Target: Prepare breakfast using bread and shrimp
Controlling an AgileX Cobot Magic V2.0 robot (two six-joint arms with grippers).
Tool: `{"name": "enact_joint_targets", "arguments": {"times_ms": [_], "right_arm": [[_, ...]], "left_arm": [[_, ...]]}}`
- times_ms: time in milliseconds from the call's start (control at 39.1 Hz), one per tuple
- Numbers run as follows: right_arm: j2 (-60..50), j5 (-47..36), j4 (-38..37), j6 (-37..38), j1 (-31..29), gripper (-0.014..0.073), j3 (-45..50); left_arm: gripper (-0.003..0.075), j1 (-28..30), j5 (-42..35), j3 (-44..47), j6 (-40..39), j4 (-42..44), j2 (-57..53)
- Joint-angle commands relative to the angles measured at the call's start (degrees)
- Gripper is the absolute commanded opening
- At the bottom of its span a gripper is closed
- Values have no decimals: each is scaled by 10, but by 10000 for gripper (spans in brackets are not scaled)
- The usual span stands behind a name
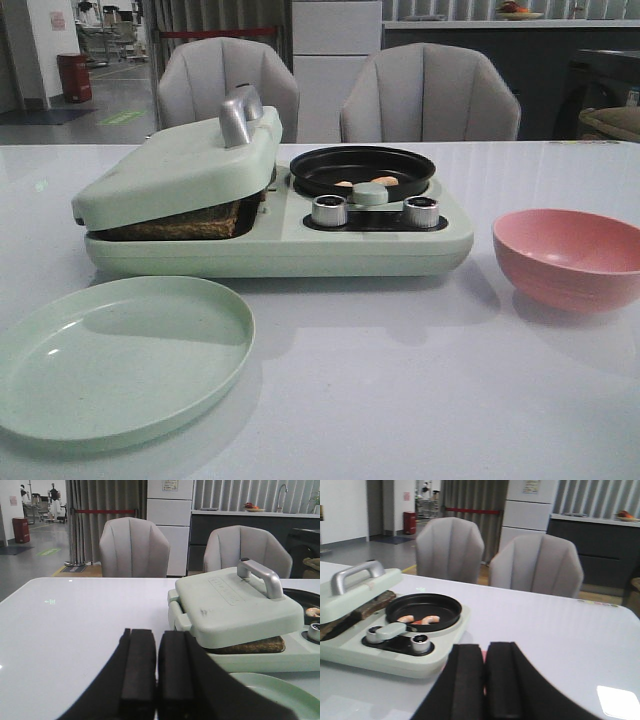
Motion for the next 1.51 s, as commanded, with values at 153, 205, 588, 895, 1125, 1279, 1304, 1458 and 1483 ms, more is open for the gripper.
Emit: {"name": "enact_joint_targets", "arguments": {"times_ms": [153, 205, 588, 895, 1125, 1279, 1304, 1458, 1483], "right_arm": [[-29, -52, -178, 193, -42, 153, 30], [-28, -59, -181, 200, -45, 153, 40], [-31, -109, -179, 200, -48, 153, 89], [-31, -109, -179, 200, -48, 153, 89], [-31, -109, -179, 200, -48, 153, 89], [-31, -109, -179, 200, -48, 153, 89], [-31, -109, -179, 200, -48, 153, 89], [-31, -109, -179, 200, -48, 153, 89], [-31, -109, -179, 200, -48, 153, 89]], "left_arm": [[113, -1, -44, 12, -6, 0, -10], [113, -1, -44, 12, -6, 0, -10], [113, -1, -44, 12, -6, 0, -10], [113, -1, -44, 12, -6, 0, -10], [113, -1, -44, 12, -6, 0, -10], [113, -1, -44, 12, -6, 0, -10], [113, -1, -44, 12, -6, 0, -10], [113, -1, -44, 12, -6, 0, -10], [113, -1, -44, 12, -6, 0, -10]]}}
